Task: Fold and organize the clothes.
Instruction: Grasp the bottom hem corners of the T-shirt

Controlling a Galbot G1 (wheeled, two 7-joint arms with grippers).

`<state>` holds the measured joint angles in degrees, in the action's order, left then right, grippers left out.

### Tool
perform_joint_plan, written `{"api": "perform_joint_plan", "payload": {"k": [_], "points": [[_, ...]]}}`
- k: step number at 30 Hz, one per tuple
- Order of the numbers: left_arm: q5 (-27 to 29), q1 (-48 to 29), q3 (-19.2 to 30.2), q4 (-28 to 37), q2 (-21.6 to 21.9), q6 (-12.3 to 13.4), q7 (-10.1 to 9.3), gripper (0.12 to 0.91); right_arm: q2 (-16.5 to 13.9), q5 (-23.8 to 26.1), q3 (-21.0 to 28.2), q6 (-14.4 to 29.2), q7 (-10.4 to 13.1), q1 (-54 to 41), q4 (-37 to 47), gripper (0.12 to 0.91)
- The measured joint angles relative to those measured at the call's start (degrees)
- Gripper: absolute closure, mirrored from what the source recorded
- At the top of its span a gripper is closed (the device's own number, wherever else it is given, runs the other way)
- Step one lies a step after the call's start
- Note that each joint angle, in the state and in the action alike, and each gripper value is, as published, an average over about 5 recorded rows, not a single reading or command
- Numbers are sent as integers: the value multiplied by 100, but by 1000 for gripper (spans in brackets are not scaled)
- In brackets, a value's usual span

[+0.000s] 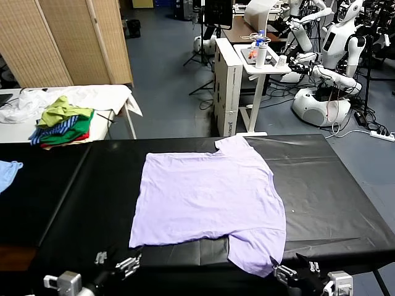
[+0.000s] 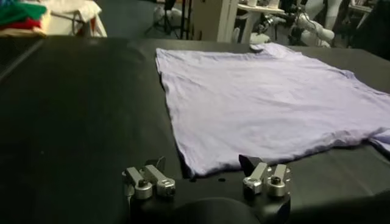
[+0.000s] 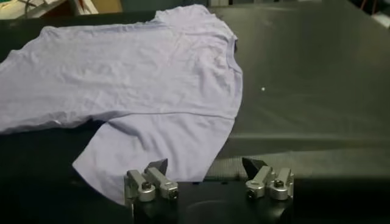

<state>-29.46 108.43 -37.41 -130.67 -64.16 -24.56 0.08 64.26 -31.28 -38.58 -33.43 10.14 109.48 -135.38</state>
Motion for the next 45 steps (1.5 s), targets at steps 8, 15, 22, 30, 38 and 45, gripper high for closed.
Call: {"api": "perform_joint_plan", "payload": {"k": [8, 15, 22, 30, 38, 45], "points": [[-4, -60, 66, 138, -110, 19, -60, 123, 137, 240, 117, -10, -27, -54, 137, 167], [1, -97, 98, 212, -147, 52, -49, 225, 253, 331, 218, -7, -45, -77, 219, 386], [20, -73, 100, 271, -165, 108, -29, 523, 296, 342, 238, 4, -72, -57, 212, 802], [46, -79, 105, 279, -158, 123, -24, 803, 280, 330, 216, 1, -89, -3, 153, 886], [119, 27, 105, 158, -194, 140, -70, 882, 230, 346, 84, -149, -6, 234, -106, 886], [285, 366, 64, -182, -278, 143, -153, 885, 185, 347, 15, -276, 57, 557, -336, 886]]}}
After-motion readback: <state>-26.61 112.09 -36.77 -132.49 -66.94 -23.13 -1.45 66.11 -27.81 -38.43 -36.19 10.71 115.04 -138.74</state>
